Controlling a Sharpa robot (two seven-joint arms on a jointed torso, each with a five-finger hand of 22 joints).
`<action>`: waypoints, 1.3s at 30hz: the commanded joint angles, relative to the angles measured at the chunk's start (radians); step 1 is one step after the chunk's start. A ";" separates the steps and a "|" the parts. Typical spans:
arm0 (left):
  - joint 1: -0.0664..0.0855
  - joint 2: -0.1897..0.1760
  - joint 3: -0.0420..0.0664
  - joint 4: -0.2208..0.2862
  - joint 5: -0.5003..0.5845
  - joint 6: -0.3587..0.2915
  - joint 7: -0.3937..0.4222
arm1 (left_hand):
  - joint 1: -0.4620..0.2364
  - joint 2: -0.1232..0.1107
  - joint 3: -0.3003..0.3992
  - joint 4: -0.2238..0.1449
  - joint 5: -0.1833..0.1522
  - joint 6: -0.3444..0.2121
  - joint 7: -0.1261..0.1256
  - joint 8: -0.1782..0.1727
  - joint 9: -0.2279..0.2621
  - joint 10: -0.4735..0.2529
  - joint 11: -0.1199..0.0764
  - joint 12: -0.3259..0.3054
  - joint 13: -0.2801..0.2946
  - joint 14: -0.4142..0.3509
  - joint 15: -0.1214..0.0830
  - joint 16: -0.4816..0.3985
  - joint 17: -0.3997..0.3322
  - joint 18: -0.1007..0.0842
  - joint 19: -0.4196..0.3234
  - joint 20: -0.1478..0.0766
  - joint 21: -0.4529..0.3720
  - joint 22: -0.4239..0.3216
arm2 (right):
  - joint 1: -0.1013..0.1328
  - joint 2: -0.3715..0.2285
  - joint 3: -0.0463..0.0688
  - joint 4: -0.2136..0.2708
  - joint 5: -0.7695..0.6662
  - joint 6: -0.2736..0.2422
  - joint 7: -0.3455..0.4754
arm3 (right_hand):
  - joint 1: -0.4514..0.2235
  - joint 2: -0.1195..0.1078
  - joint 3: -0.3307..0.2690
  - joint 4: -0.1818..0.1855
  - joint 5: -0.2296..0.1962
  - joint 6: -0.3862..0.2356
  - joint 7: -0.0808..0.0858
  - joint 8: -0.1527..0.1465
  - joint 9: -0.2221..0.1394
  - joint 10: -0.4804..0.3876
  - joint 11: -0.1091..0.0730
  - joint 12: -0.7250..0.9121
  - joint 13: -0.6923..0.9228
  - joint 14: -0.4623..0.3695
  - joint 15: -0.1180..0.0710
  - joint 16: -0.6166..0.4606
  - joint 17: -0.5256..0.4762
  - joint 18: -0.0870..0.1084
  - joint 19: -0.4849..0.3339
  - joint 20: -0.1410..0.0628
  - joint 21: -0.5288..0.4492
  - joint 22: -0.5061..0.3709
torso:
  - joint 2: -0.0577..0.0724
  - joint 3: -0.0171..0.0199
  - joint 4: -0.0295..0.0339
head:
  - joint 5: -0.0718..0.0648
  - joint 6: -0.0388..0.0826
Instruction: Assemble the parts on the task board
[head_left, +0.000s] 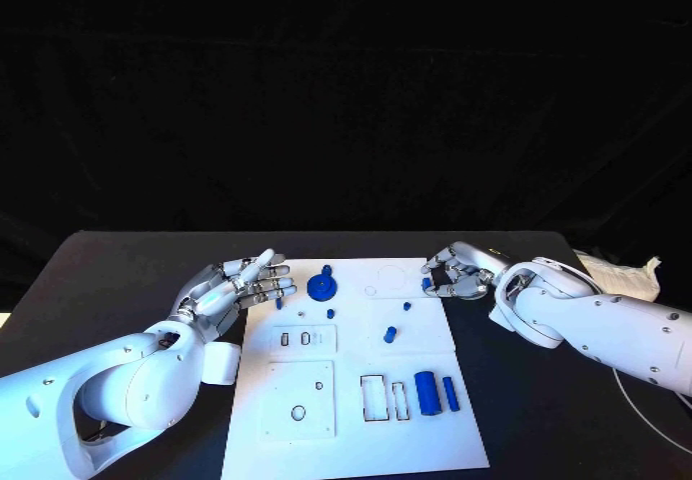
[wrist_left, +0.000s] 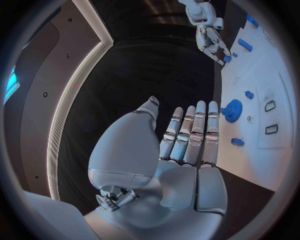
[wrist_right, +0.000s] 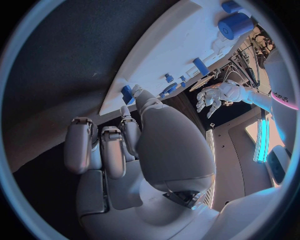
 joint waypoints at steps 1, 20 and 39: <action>0.000 0.002 0.001 0.001 -0.005 0.021 0.005 | 0.003 0.010 0.002 -0.005 0.000 0.004 0.020 -0.004 -0.001 0.008 0.000 -0.004 -0.001 0.008 0.003 -0.003 -0.001 0.012 0.007 0.000 -0.007 -0.001 | -0.002 0.005 0.000 -0.007 -0.003 0.020 0.014 | 0.005 0.016 0.012 -0.007 -0.006 0.019 -0.002 0.007 0.003 0.006 -0.002 0.006 0.055 0.091 0.001 0.005 0.207 -0.017 0.005 -0.002 0.007 0.001 | -0.001 -0.0001 0.0008 | 0.000 -0.001; 0.000 0.000 0.000 0.003 -0.005 0.013 0.006 | 0.004 0.012 0.000 -0.007 0.000 0.004 0.020 -0.006 -0.001 0.008 0.000 -0.006 -0.001 0.008 0.003 -0.005 -0.002 0.012 0.008 0.000 -0.008 -0.003 | -0.006 0.023 0.000 -0.035 -0.002 0.039 0.006 | 0.005 0.034 0.045 -0.023 -0.030 0.060 -0.013 0.011 0.004 0.010 -0.011 0.013 0.061 0.092 -0.007 0.007 0.213 -0.018 0.007 -0.009 0.011 0.009 | -0.001 -0.0007 -0.0004 | 0.003 -0.012; 0.000 -0.001 0.000 0.002 -0.005 0.013 0.002 | 0.005 0.016 0.000 -0.008 0.000 0.004 0.020 -0.008 -0.001 0.007 0.000 -0.008 -0.001 0.009 0.003 -0.006 -0.002 0.012 0.009 0.000 -0.009 -0.004 | -0.007 0.029 0.000 -0.035 0.017 0.002 0.014 | -0.021 0.073 0.073 -0.034 -0.036 0.164 -0.054 0.051 0.024 0.022 -0.043 0.026 0.071 0.094 -0.032 0.010 0.223 -0.021 0.013 -0.028 0.019 0.023 | -0.002 0.0007 0.0001 | 0.005 -0.014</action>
